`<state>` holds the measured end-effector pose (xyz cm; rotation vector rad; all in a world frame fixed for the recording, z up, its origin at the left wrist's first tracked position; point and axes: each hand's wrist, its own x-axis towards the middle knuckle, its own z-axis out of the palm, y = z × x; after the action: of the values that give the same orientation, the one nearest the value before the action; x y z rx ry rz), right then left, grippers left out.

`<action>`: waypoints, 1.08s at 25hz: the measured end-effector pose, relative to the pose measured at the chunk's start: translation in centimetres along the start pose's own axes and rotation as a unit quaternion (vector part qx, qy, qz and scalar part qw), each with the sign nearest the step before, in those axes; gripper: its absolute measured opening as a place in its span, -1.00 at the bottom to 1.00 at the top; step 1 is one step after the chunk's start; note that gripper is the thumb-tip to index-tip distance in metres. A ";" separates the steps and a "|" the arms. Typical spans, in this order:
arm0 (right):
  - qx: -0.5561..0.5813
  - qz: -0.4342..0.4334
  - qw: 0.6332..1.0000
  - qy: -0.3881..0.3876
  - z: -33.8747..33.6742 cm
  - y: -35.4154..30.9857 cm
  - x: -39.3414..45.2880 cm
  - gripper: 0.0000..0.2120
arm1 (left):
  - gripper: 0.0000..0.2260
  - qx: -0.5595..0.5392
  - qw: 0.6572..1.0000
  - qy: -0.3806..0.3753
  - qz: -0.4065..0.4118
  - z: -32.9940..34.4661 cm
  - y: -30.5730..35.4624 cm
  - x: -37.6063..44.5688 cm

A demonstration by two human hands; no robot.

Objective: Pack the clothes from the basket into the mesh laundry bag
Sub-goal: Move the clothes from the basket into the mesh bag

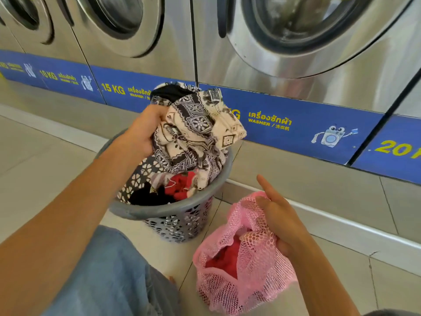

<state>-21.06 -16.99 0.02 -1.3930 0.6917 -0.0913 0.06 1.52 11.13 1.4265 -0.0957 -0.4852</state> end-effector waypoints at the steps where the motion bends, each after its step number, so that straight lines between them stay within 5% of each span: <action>1: 0.004 -0.002 1.000 -0.001 -0.5 0.2 -0.2 -0.51 | -0.65 -0.012 1.000 -0.022 -0.014 0.3 -0.1 -0.9; 4: 0.011 -0.007 1.000 0.008 -1.8 0.5 -0.7 -0.49 | -0.71 0.089 0.989 -0.072 -0.091 1.3 -2.7 -2.3; 10: 0.020 -0.008 0.999 0.029 -3.0 0.2 -1.6 -0.53 | -0.74 0.354 0.900 -0.148 -0.206 3.1 -3.8 -2.8; 18: 0.035 -0.005 0.999 0.028 -3.7 -0.1 -2.2 -0.52 | -0.17 0.507 0.784 -0.197 -0.299 2.5 -4.6 -1.3; 23: 0.039 -0.010 0.999 0.023 -4.0 -0.3 -3.0 -0.52 | -0.26 0.416 0.842 -0.201 -0.279 1.0 -5.6 -0.6; 27: 0.028 -0.023 0.999 0.039 -4.1 0.3 -3.1 -0.53 | -0.56 0.326 0.915 -0.175 -0.160 1.2 -4.1 -1.3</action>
<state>-25.67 -19.12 0.91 -1.3575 0.7170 -0.2017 -2.58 0.61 7.62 2.0070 -0.3407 -1.0489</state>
